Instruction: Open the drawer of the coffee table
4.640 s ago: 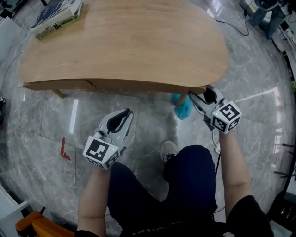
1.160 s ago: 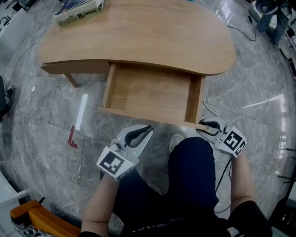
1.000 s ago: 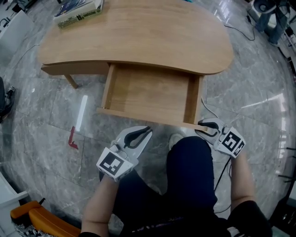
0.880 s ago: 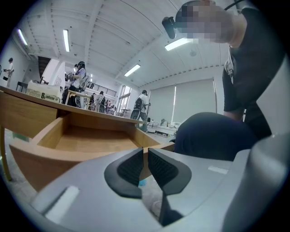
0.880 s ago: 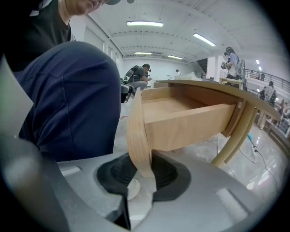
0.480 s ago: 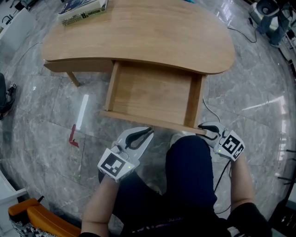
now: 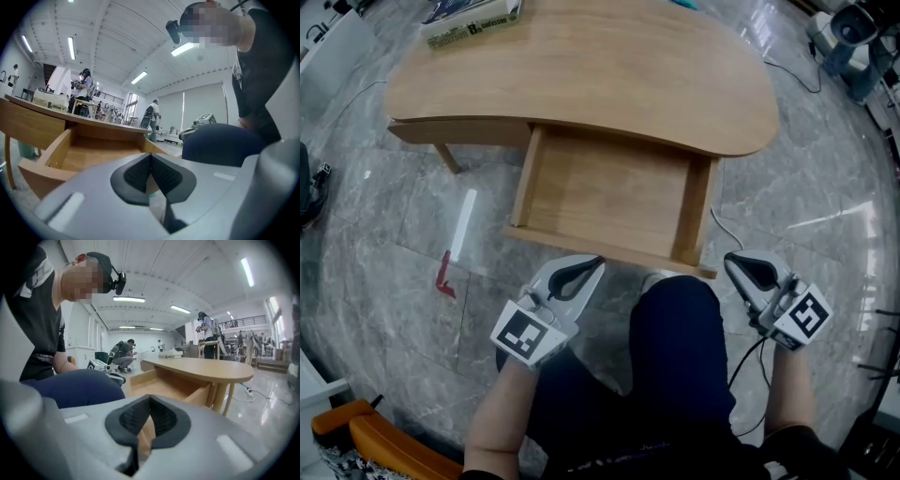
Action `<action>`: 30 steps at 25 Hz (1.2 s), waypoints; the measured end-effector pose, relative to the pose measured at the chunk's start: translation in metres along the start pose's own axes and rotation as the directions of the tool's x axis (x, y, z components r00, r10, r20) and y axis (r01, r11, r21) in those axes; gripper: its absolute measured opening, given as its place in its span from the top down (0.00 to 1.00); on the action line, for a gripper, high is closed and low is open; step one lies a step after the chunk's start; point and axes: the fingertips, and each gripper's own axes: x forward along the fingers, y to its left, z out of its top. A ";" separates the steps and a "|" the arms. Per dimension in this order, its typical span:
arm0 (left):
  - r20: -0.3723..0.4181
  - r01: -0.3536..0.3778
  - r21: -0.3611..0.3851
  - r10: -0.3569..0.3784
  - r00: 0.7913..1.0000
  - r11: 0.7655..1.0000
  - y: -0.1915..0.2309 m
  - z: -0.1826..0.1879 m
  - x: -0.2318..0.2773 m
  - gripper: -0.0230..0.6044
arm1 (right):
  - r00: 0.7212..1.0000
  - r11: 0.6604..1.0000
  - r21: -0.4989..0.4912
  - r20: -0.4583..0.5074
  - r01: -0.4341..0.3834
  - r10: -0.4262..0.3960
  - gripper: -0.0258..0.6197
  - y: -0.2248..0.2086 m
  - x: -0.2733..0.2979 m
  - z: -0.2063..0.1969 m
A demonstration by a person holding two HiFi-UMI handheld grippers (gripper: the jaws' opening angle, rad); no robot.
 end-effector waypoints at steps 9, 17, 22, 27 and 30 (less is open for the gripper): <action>0.002 -0.060 0.034 0.060 0.998 0.998 0.010 0.025 0.008 0.95 | 0.993 0.993 -0.028 -0.023 -0.112 0.112 0.96 0.022 0.068 0.029; -0.047 -0.168 -0.117 0.164 0.985 0.979 0.012 0.083 -0.013 0.95 | 0.963 0.974 0.056 -0.144 -0.220 0.226 0.96 0.031 0.079 0.080; -0.128 -0.196 -0.158 0.177 0.976 0.968 -0.018 0.161 -0.031 0.95 | 0.932 0.948 0.154 -0.198 -0.277 0.305 0.96 0.059 0.045 0.154; -0.142 -0.234 -0.205 0.207 0.968 0.950 -0.046 0.261 -0.050 0.95 | 0.916 0.931 0.197 -0.205 -0.307 0.345 0.96 0.089 0.007 0.245; -0.134 -0.244 -0.215 0.219 0.967 0.946 -0.070 0.323 -0.064 0.95 | 0.911 0.927 0.187 -0.202 -0.324 0.359 0.96 0.108 -0.017 0.304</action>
